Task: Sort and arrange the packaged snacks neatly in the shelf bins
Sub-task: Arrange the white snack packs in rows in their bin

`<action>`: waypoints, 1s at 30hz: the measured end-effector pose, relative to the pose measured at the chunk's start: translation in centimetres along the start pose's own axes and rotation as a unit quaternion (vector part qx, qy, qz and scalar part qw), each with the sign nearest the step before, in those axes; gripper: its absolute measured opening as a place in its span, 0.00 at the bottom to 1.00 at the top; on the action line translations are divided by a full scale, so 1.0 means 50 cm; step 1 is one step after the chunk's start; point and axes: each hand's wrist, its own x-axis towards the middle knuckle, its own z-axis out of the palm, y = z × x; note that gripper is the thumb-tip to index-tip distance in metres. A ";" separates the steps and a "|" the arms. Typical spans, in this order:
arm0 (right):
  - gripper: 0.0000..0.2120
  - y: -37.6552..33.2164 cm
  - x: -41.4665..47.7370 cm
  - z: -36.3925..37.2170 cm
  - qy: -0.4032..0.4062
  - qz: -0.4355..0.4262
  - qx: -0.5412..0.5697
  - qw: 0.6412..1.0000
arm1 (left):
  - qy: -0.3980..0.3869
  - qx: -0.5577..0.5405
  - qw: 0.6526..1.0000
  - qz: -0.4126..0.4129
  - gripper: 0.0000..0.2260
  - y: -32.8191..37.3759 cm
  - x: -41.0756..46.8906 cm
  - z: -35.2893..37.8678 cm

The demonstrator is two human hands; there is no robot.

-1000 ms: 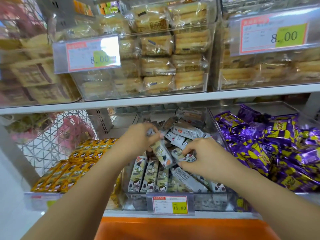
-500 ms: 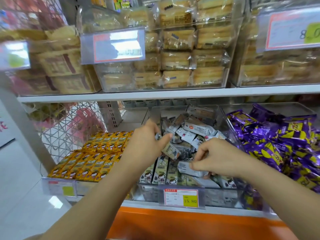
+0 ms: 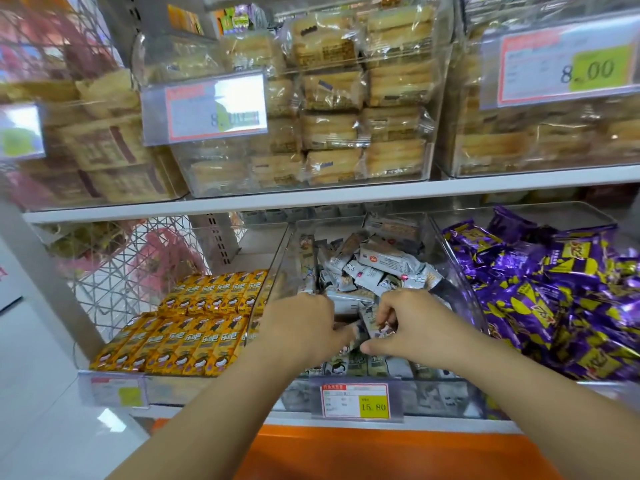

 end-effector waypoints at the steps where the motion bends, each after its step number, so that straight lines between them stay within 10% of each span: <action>1: 0.19 -0.001 0.001 0.001 0.001 0.000 -0.001 1.000 | -0.011 0.005 1.000 0.004 0.21 0.003 0.004 0.002; 14: 0.15 0.004 0.010 0.000 -0.094 -0.028 -0.007 0.995 | -0.075 -0.173 0.971 0.147 0.19 -0.021 0.006 0.044; 30: 0.17 0.001 0.018 -0.005 -0.207 -0.030 -0.011 0.978 | -0.046 -0.107 0.978 0.170 0.20 -0.045 0.020 0.049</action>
